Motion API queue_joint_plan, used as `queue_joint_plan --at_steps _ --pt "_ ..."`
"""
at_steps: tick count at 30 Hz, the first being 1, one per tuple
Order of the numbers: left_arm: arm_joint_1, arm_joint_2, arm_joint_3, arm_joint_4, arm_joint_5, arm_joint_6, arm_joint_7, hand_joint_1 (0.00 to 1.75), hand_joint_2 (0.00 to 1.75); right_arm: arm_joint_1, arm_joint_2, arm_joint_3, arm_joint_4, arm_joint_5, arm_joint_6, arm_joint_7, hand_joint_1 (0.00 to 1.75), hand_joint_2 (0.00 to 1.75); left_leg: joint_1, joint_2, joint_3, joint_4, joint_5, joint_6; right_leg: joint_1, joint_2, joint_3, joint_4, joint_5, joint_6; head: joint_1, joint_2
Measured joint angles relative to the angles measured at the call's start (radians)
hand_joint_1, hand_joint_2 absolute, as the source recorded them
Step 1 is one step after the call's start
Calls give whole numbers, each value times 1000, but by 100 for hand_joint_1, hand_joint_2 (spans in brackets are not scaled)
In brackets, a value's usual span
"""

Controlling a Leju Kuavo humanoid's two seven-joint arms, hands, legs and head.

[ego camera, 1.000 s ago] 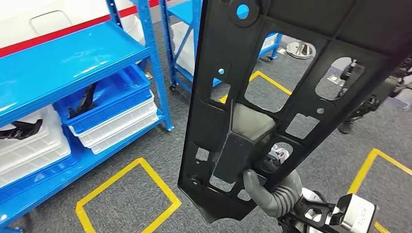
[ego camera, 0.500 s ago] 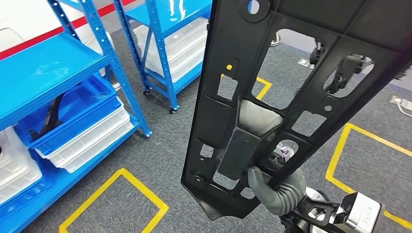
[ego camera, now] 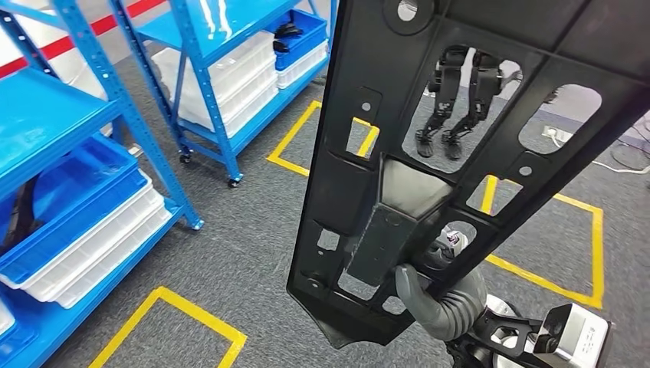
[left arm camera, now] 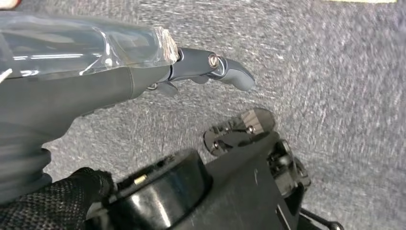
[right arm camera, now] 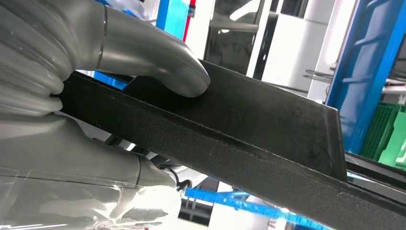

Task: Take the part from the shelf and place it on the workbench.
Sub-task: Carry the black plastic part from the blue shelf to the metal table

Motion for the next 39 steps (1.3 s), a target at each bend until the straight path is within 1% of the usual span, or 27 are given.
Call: queue_joint_plan --at_steps 2,4,5,7,8,9,10,12,13,14,15,16,18,19,21,23,25,27,28,29,30,31,33,35,36,38,39 --pt "0 0 -1 0 -1 0 5 0 175 -3 0 0 0 -2 1 4 175 175 0 21 4 1 -3 -5 -2 -27 78 -136 59 1 0 0" --pt "1 0 -1 0 -2 -1 11 0 175 -7 0 0 0 -6 0 10 175 175 -5 37 7 3 -9 -16 3 -58 143 -254 93 -6 0 0" --pt "1 0 -2 0 -2 -1 13 0 175 -8 0 0 0 -8 -1 13 175 175 -9 44 8 4 -12 -22 6 -63 152 -275 95 -12 -1 0" --pt "3 0 -2 0 -2 -2 15 0 175 -8 0 0 0 -11 -4 19 175 175 -9 58 9 4 -14 -33 10 -45 146 -276 95 -26 -2 0" --pt "3 0 -2 0 -2 -3 16 0 175 -8 0 0 0 -11 -6 23 175 175 -7 55 8 9 -19 -39 9 -36 144 -277 97 -32 -2 0" --pt "3 0 -2 0 -2 -4 17 0 175 -9 0 0 0 -11 -10 29 175 175 -3 39 0 28 -34 -44 8 -28 143 -278 100 -38 -2 0" --pt "3 0 -2 0 -1 -5 17 0 175 -10 0 0 -1 -11 -15 35 175 175 -1 16 -19 70 -60 -48 6 -19 142 -280 103 -44 -2 0" --pt "3 0 -2 0 3 -10 18 0 175 -11 0 1 -1 -11 -27 51 175 175 1 -25 -83 208 -130 -51 5 -2 139 -280 106 -51 -2 0" --pt "2 0 -1 0 4 -13 18 0 175 -11 0 2 -1 -11 -33 59 175 175 1 -31 -115 275 -154 -52 6 9 137 -280 106 -53 -2 0" --pt "1 0 -1 0 6 -16 18 0 175 -11 0 3 -1 -11 -38 66 175 175 0 -33 -134 313 -161 -52 7 21 137 -279 107 -54 -2 0" --pt "-1 1 -1 0 7 -19 21 0 175 -11 0 4 -1 -11 -45 75 175 175 0 -34 -134 311 -147 -50 7 34 137 -279 107 -54 -2 0" --pt "-2 1 -1 0 7 -22 24 0 175 -11 0 6 -1 -11 -53 85 175 175 1 -38 -114 268 -116 -48 7 47 138 -279 108 -53 -2 0" --pt "-2 1 -1 0 7 -30 33 0 175 -14 -1 10 -1 -10 -75 111 175 175 2 -73 -48 121 -43 -40 9 73 140 -278 110 -50 -2 0" --pt "-2 1 -1 0 7 -35 36 0 175 -17 -2 14 -1 -9 -88 127 175 175 3 -92 -24 63 -21 -37 10 85 138 -277 111 -46 -2 0" --pt "-2 -1 -1 0 8 -43 44 0 175 -27 -8 23 -1 -5 -116 171 175 175 0 -110 -9 18 -10 -29 8 106 129 -276 117 -34 -1 0" --pt "-4 -6 -1 0 8 -49 50 0 175 -36 -18 33 -4 1 -139 212 175 175 -3 -92 -9 13 -4 -17 3 115 122 -276 120 -21 -1 0" --pt "-5 -12 -1 0 10 -52 53 0 175 -51 -27 44 -8 5 -152 239 175 175 -2 -70 -6 7 3 -2 4 72 99 -231 92 -13 1 0" --pt "-2 -16 -1 0 14 -55 55 0 175 -75 -34 60 -9 8 -159 264 175 175 -3 -44 -6 5 5 5 6 19 41 -106 26 -9 3 0" --pt "0 -18 -1 0 18 -57 56 0 175 -88 -36 69 -9 9 -161 277 175 175 -5 -30 -7 5 5 6 5 9 7 -34 -3 -6 3 0" --pt "1 -20 -1 0 21 -58 57 0 175 -100 -37 80 -9 11 -161 288 175 175 -6 -17 -7 5 4 7 4 4 -16 15 -18 -5 3 0" --pt "1 -22 -1 0 23 -60 57 0 175 -112 -37 91 -8 12 -162 297 175 175 -7 -4 -8 5 4 6 3 1 -20 27 -14 -4 3 0" --pt "2 -25 -1 0 25 -61 57 0 175 -122 -38 100 -8 14 -162 303 175 175 -7 7 -7 5 3 5 3 -3 -1 -6 8 -4 3 0" --pt "2 -30 -1 0 25 -63 58 0 175 -140 -38 116 -7 17 -163 309 175 175 -9 26 -3 6 -1 1 5 -35 82 -155 68 -6 3 0" --pt "3 -32 -1 0 27 -64 58 0 175 -153 -39 127 -7 20 -164 309 175 175 -14 39 1 6 -6 -8 11 -65 139 -262 97 -16 2 0" --pt "4 -32 -1 0 28 -65 58 0 175 -160 -39 134 -6 20 -163 308 175 175 -16 46 1 6 -8 -13 15 -68 145 -277 96 -23 2 0" --pt "5 -33 -1 1 32 -65 60 0 175 -175 -38 149 -5 19 -160 302 175 175 -16 58 2 6 -11 -25 18 -48 140 -278 100 -35 1 0" --pt "5 -33 -1 1 35 -64 61 0 175 -181 -38 156 -4 17 -158 294 175 175 -14 50 0 13 -18 -30 17 -39 139 -280 102 -41 1 0"
